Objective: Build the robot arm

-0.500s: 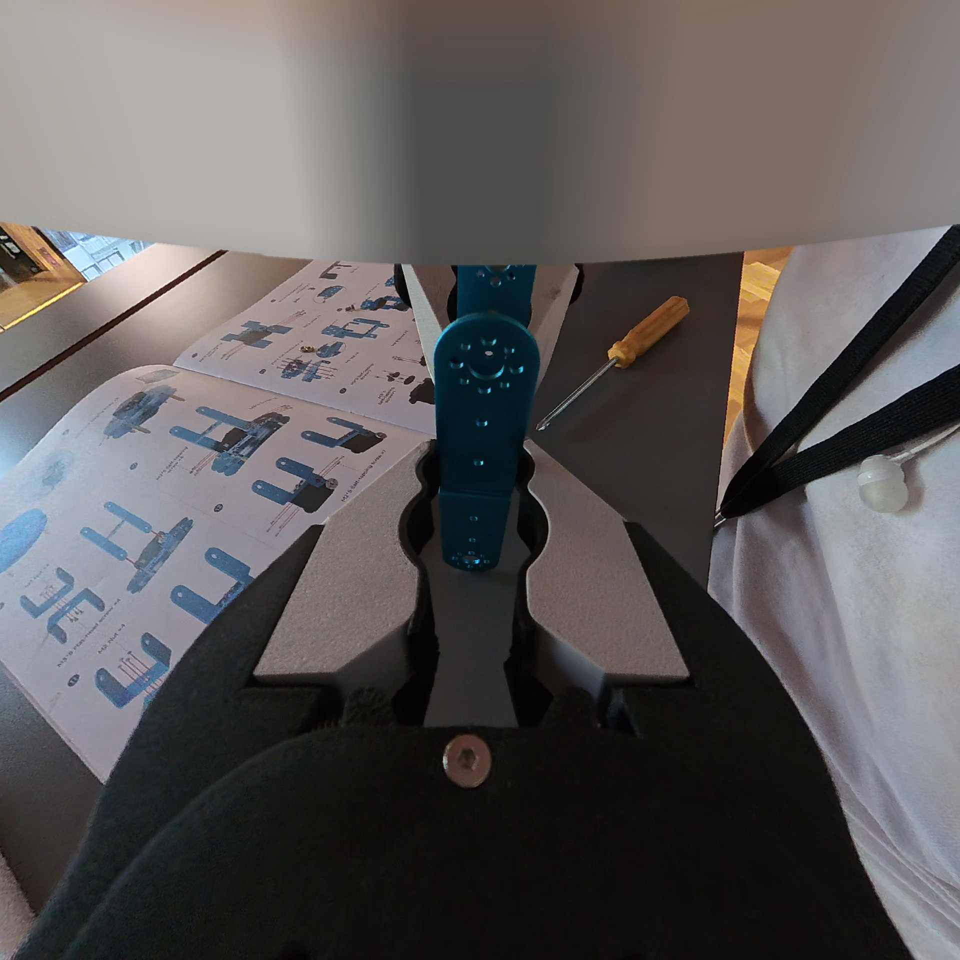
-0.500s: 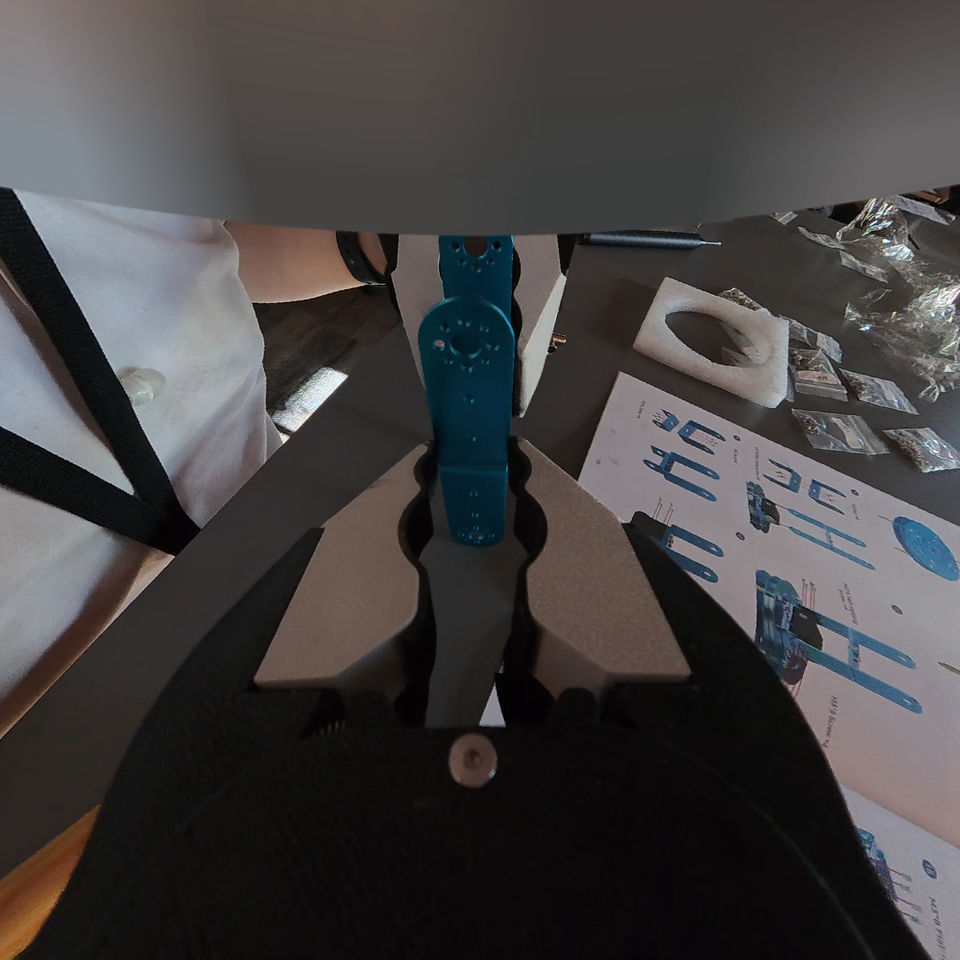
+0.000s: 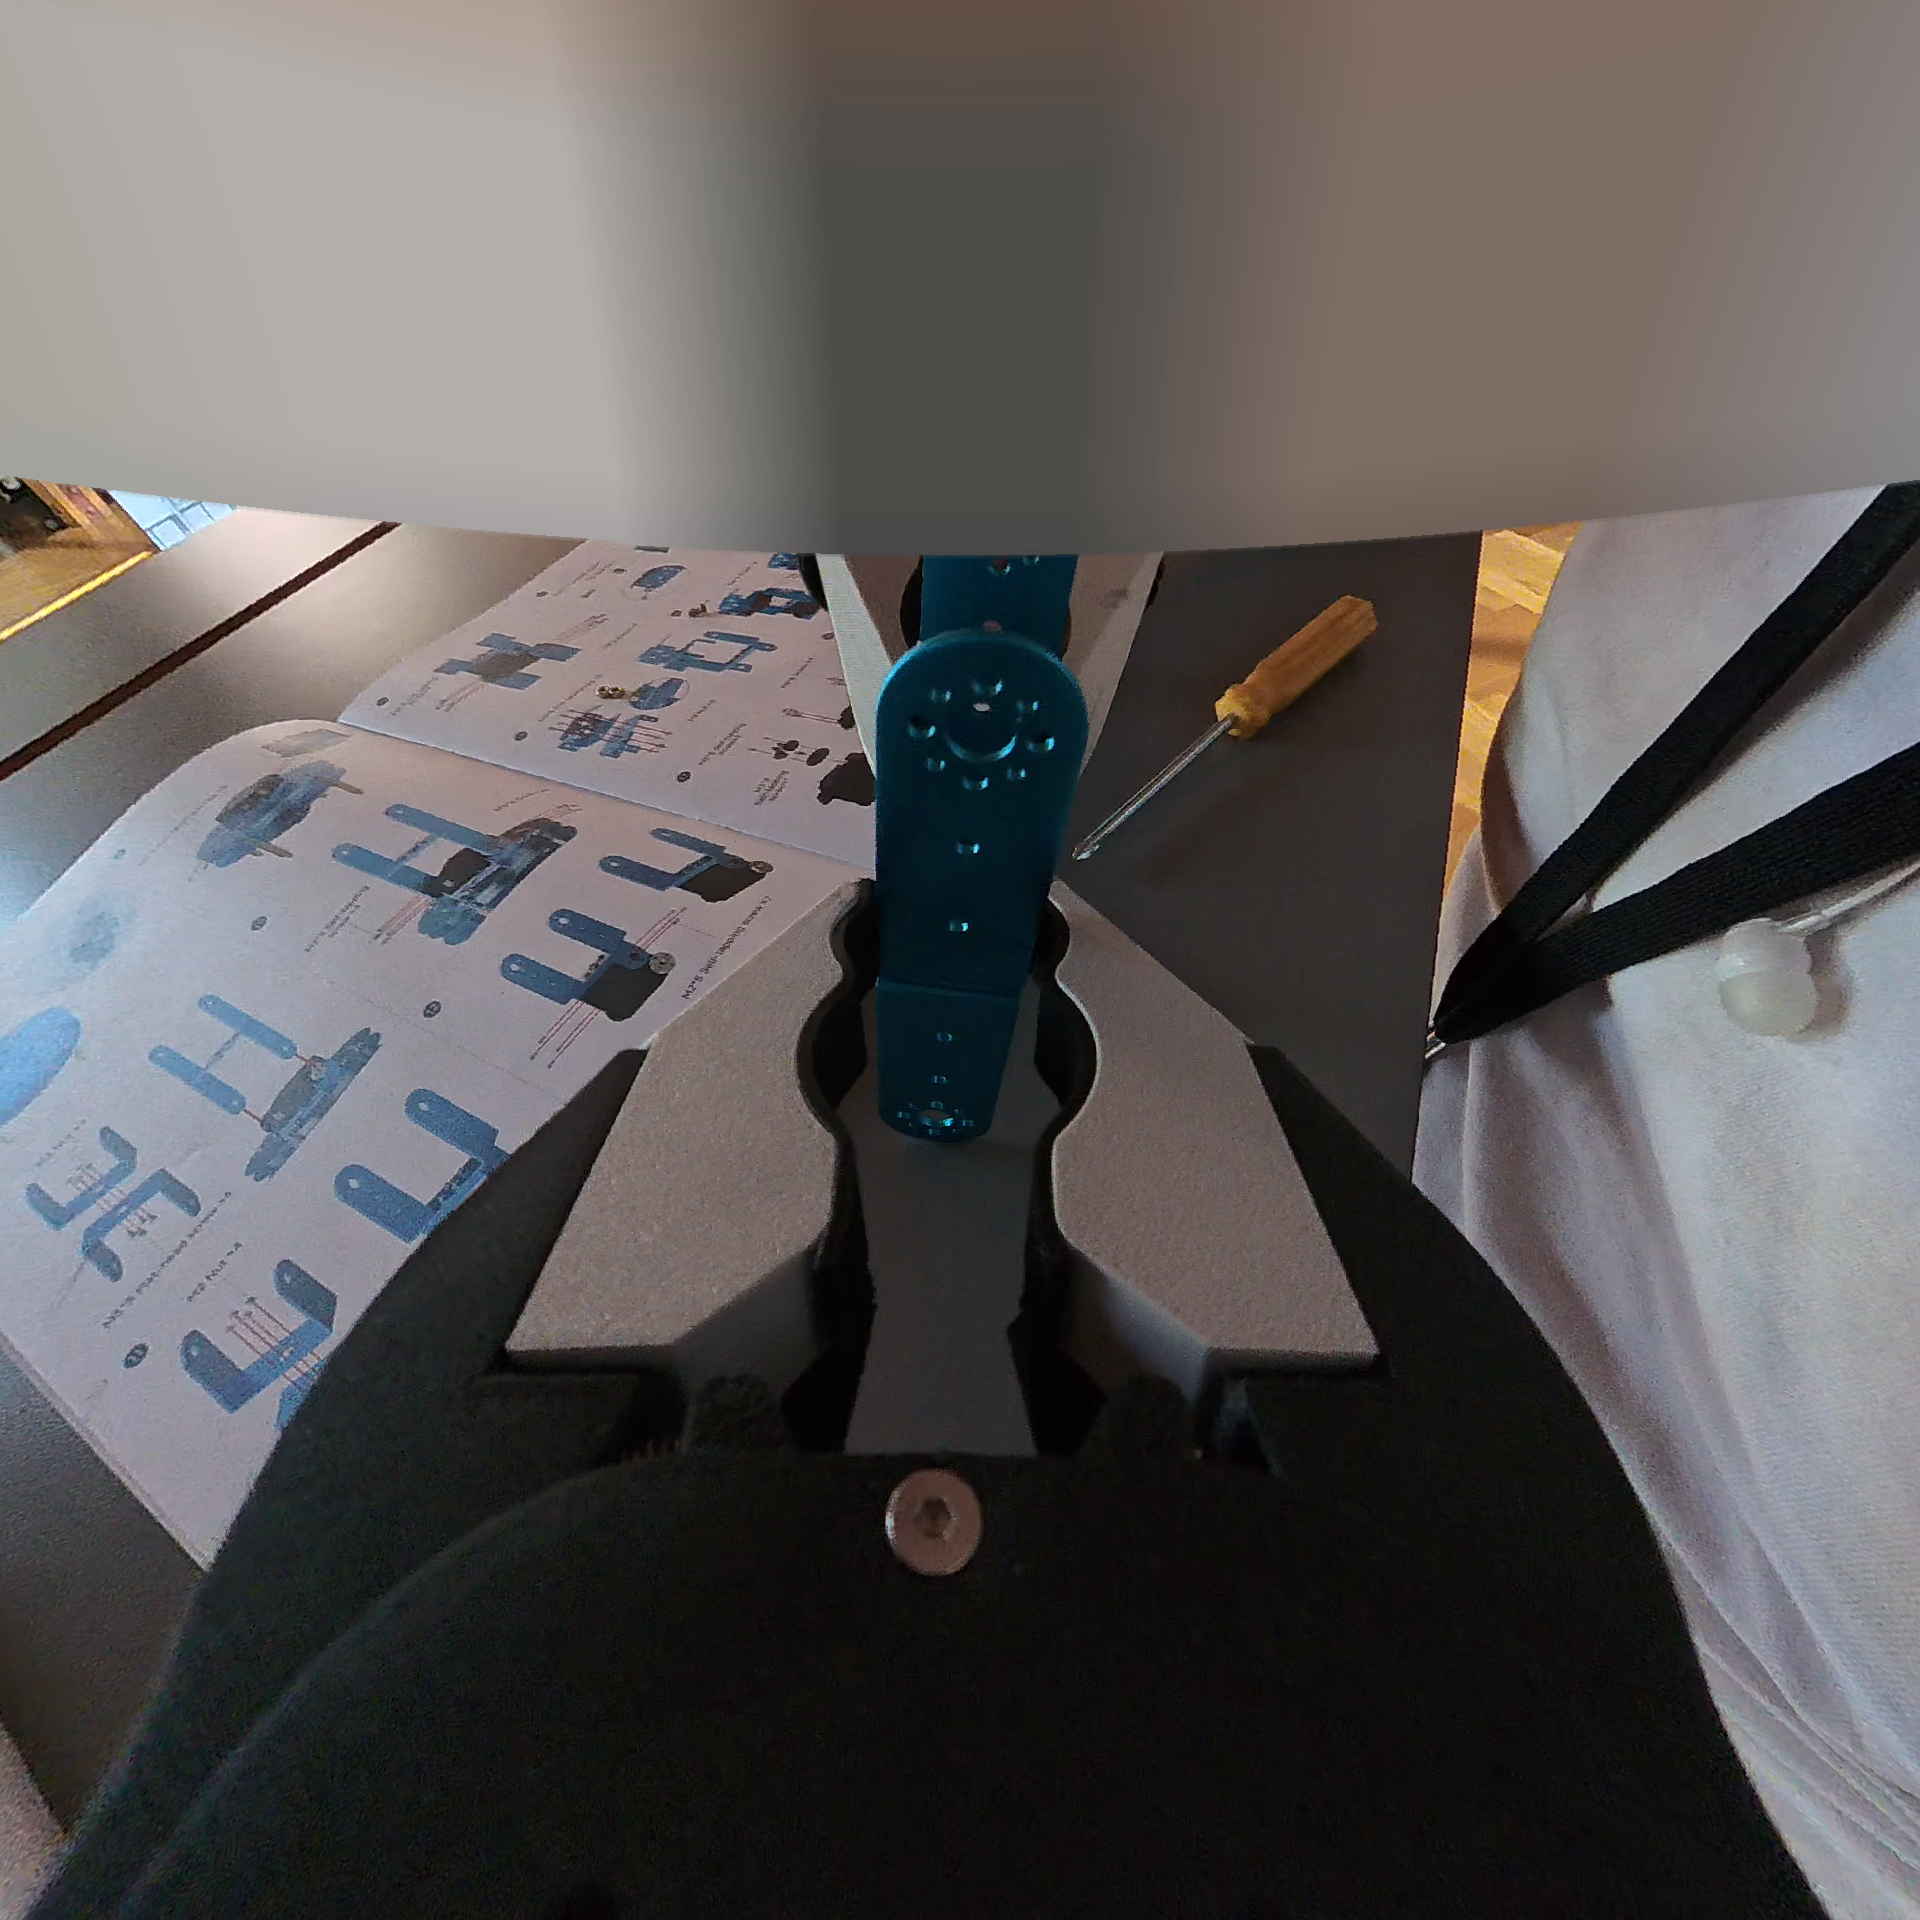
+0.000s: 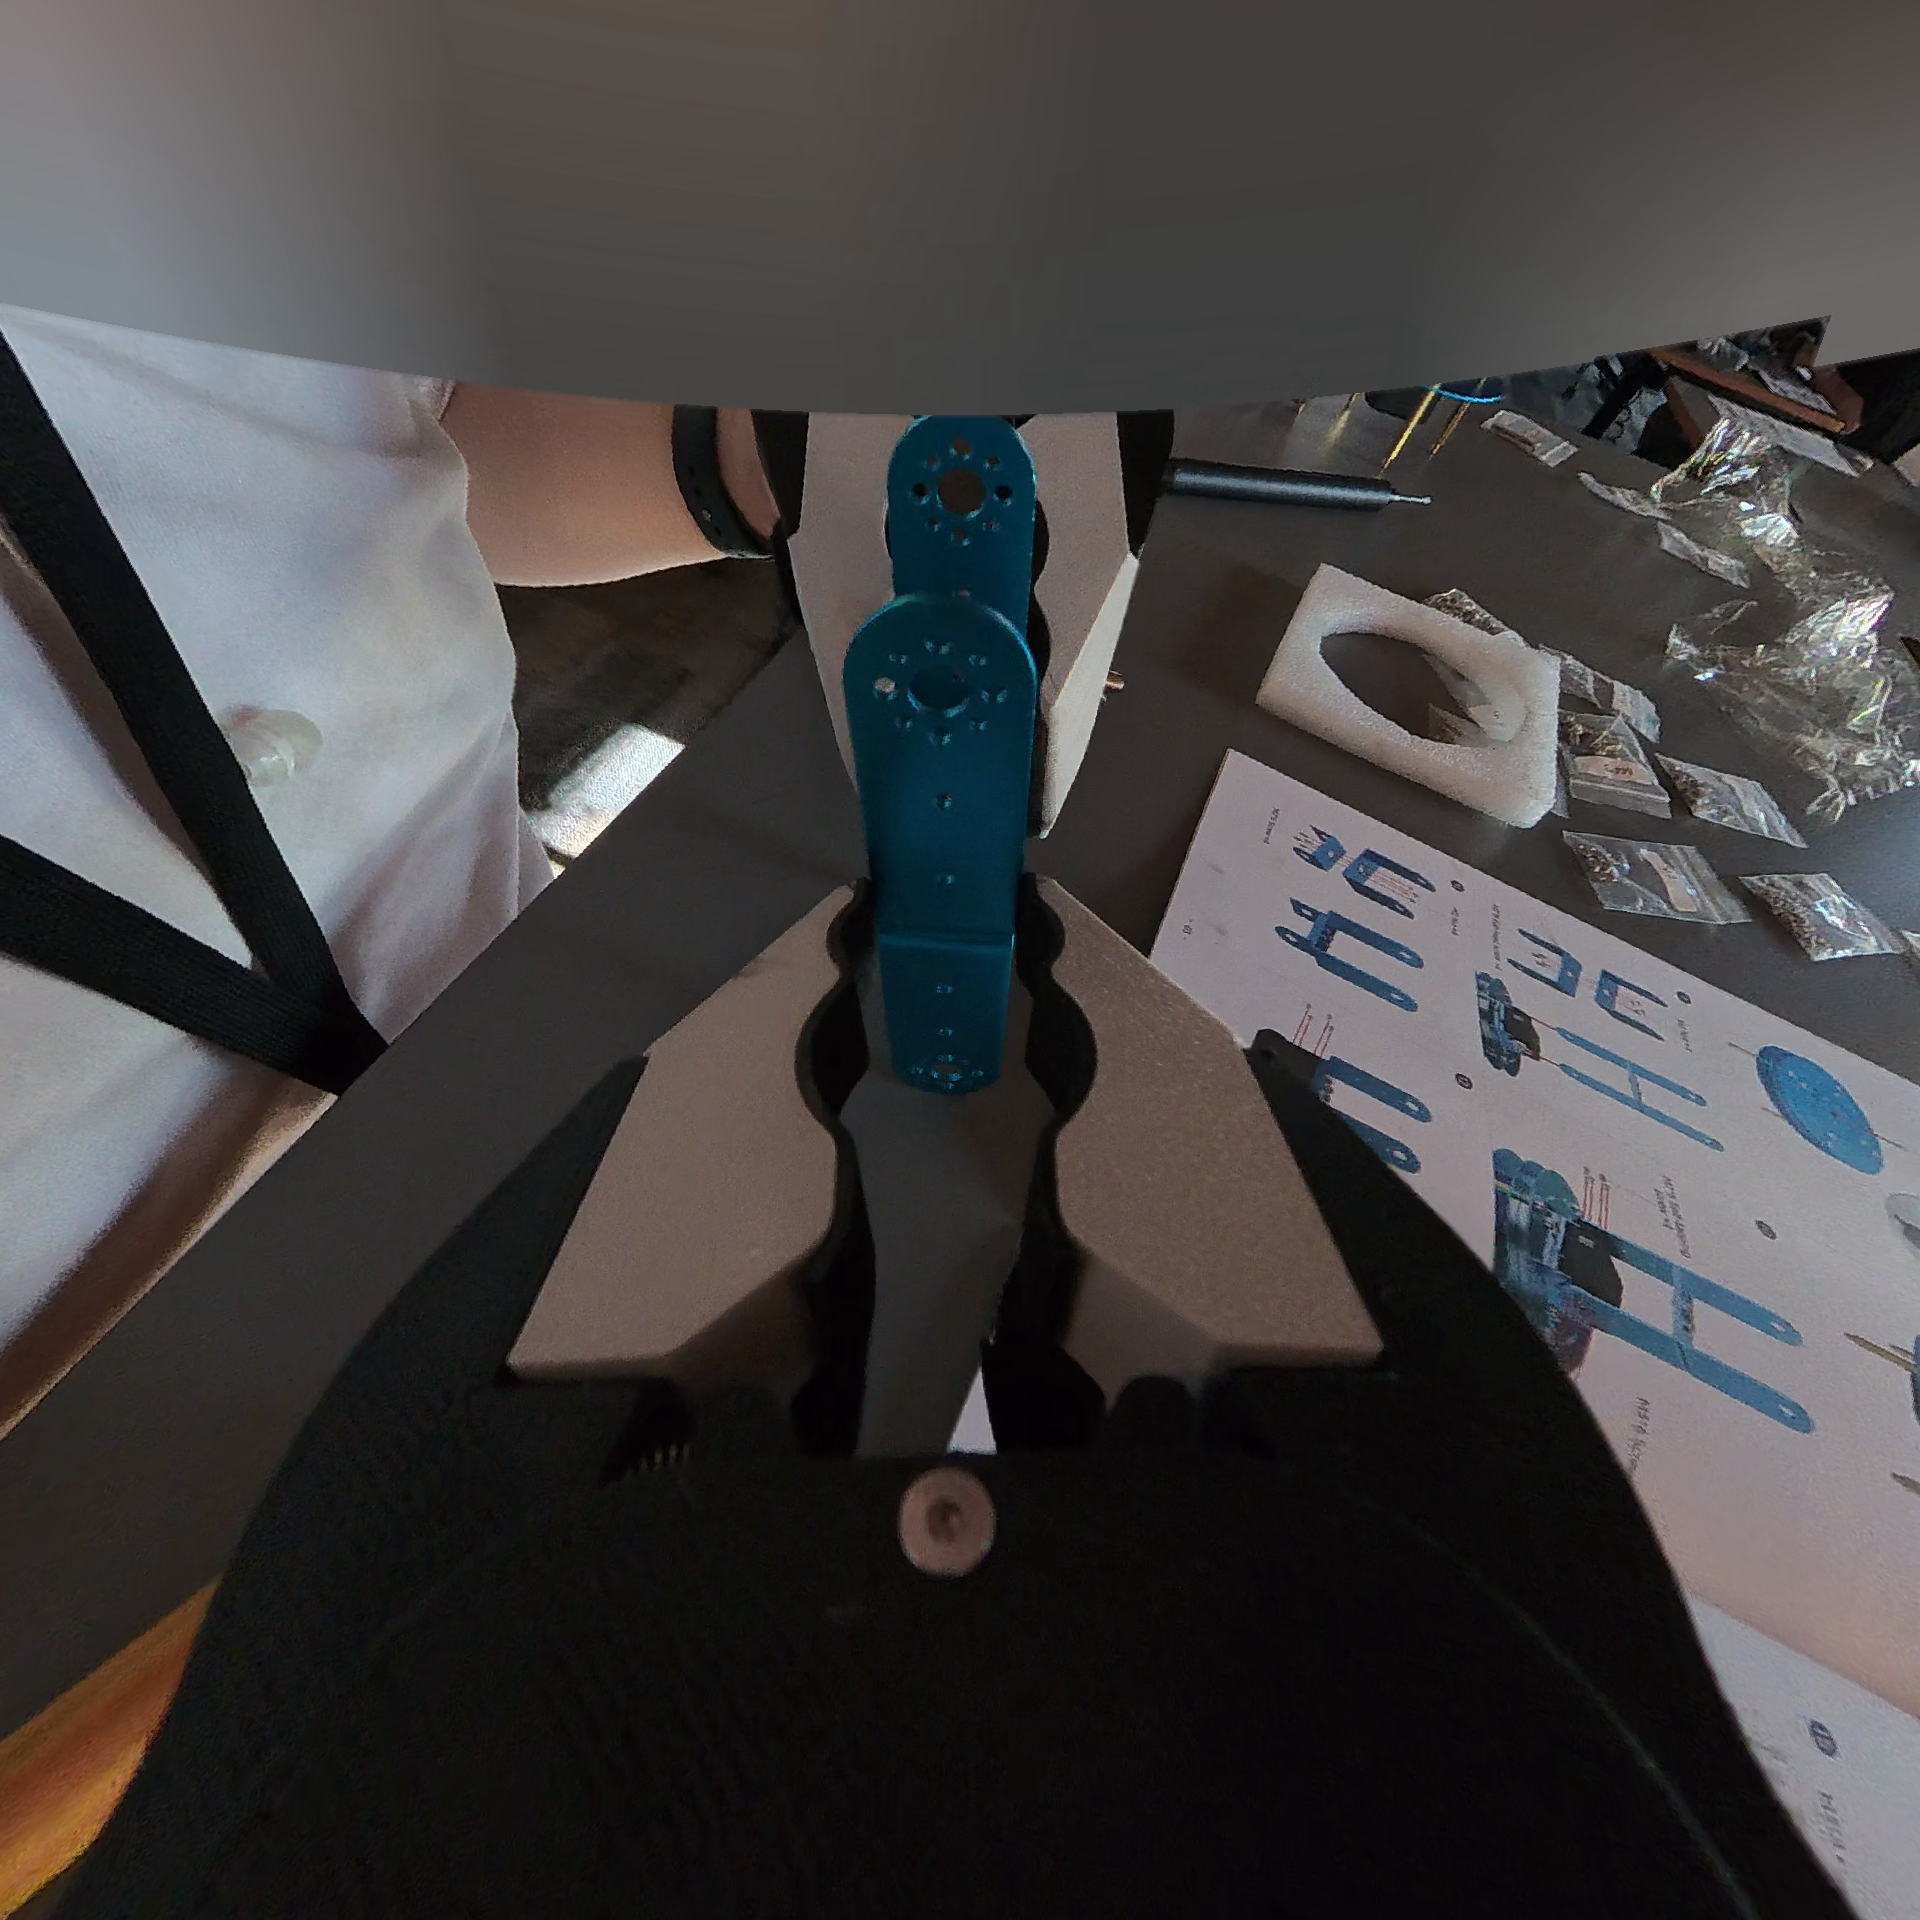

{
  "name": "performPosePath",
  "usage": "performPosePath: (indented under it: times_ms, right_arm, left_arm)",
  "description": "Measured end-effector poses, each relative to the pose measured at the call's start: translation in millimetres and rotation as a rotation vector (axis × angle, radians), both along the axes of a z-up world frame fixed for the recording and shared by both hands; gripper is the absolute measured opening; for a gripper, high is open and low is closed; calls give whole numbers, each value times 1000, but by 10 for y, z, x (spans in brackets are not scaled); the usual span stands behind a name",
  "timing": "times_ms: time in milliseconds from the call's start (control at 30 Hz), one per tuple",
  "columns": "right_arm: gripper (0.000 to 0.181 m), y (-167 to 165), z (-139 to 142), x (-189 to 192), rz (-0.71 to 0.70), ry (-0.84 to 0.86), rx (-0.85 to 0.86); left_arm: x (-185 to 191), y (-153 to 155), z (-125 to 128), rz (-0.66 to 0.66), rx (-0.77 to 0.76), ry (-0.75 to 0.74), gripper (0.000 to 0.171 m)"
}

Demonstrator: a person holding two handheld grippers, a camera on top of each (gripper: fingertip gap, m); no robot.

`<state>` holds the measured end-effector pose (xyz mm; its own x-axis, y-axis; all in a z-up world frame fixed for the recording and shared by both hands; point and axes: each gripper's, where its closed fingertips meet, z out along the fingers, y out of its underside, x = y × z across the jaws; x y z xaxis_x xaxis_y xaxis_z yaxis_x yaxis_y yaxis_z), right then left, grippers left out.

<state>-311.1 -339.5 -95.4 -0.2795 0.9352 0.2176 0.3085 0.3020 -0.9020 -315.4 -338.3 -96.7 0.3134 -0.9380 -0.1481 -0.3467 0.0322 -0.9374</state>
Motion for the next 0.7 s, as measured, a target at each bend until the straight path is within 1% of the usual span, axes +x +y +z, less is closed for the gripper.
performPosePath:
  times_ms: [267,467,533,600,667,700]
  right_arm:
    - [26,43,-30,-2,-5,3,-22]
    - [28,61,15,-8,-10,22,-71]
    - [44,84,115,14,-5,61,-101]
    - [54,131,239,85,-4,80,-146]
    - [58,181,388,239,-5,78,-173]
    - [56,243,438,354,-23,41,-173]
  left_arm:
    - [-60,5,-32,21,-12,27,27]
    - [-75,34,-28,43,10,17,26]
    - [-86,41,-26,45,-6,7,26]
    - [-102,47,-24,45,-22,-1,26]
    - [-116,56,-23,47,-39,-8,26]
    - [-120,59,-22,46,-45,-10,26]
